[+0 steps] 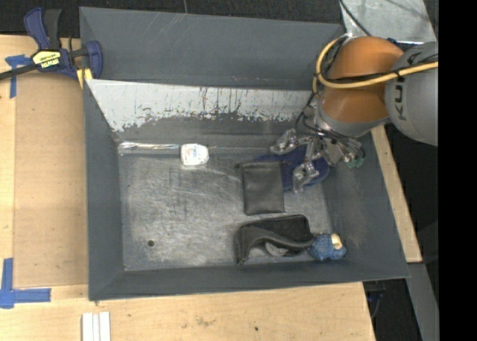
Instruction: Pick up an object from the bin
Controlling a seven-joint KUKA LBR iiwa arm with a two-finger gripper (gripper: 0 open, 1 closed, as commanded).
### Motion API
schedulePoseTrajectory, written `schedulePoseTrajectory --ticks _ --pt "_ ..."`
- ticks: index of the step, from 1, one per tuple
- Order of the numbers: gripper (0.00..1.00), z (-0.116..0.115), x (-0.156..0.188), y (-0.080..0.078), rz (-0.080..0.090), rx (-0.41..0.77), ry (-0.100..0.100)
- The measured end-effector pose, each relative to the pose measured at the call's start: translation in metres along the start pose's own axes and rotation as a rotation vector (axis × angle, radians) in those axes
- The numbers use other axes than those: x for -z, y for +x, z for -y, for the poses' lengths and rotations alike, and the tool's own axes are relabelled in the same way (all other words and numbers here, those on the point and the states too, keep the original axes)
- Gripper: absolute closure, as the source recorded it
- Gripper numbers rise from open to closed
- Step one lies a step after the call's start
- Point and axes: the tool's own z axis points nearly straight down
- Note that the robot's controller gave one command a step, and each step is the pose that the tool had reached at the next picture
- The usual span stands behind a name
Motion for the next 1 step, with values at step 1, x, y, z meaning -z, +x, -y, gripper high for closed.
schedulePoseTrajectory --ticks 1 --pt "1.00 -0.0014 0.1341 0.0055 0.005 -0.016 0.004"
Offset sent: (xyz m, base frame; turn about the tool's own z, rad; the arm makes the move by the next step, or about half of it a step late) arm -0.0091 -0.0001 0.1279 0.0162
